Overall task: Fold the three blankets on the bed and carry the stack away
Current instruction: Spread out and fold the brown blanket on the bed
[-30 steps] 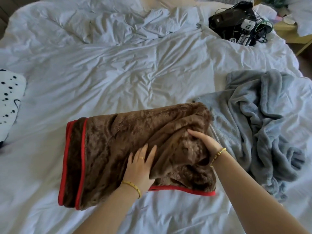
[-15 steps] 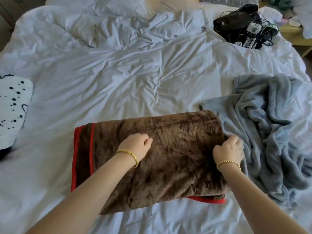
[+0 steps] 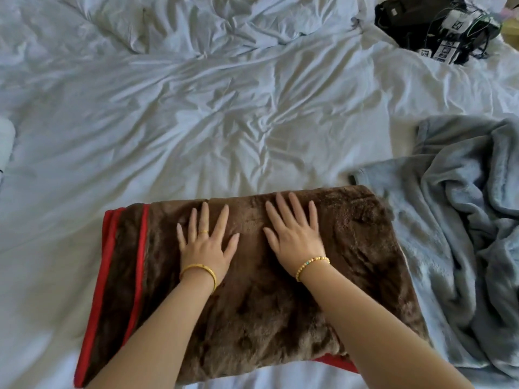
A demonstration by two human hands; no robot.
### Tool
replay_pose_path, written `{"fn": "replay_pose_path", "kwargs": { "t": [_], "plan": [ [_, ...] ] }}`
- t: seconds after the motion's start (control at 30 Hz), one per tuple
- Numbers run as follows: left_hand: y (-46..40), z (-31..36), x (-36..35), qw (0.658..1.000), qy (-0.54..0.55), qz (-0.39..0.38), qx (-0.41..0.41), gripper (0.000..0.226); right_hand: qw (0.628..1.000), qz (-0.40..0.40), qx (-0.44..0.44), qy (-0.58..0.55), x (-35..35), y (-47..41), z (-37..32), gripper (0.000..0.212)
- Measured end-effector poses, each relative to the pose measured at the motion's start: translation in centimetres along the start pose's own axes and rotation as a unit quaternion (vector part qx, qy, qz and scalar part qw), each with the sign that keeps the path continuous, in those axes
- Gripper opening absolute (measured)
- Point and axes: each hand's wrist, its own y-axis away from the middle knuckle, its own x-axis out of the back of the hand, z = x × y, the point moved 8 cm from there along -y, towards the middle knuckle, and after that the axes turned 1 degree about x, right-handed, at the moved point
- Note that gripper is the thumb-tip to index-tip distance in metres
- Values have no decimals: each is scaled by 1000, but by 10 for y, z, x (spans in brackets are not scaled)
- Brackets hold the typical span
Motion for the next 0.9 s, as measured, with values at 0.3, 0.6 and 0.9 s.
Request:
{"fn": "replay_pose_path", "kwargs": {
  "t": [0.3,0.6,0.9],
  "plan": [
    [2,-50,25,996,4,91,-4,59,988,13,-146,-47,-17,25,85,63],
    [6,-52,34,991,2,16,130,55,961,-27,-255,-99,-10,57,91,56],
    [104,63,0,996,-15,9,-83,62,992,9,-113,-48,-9,125,12,54]
  ]
}}
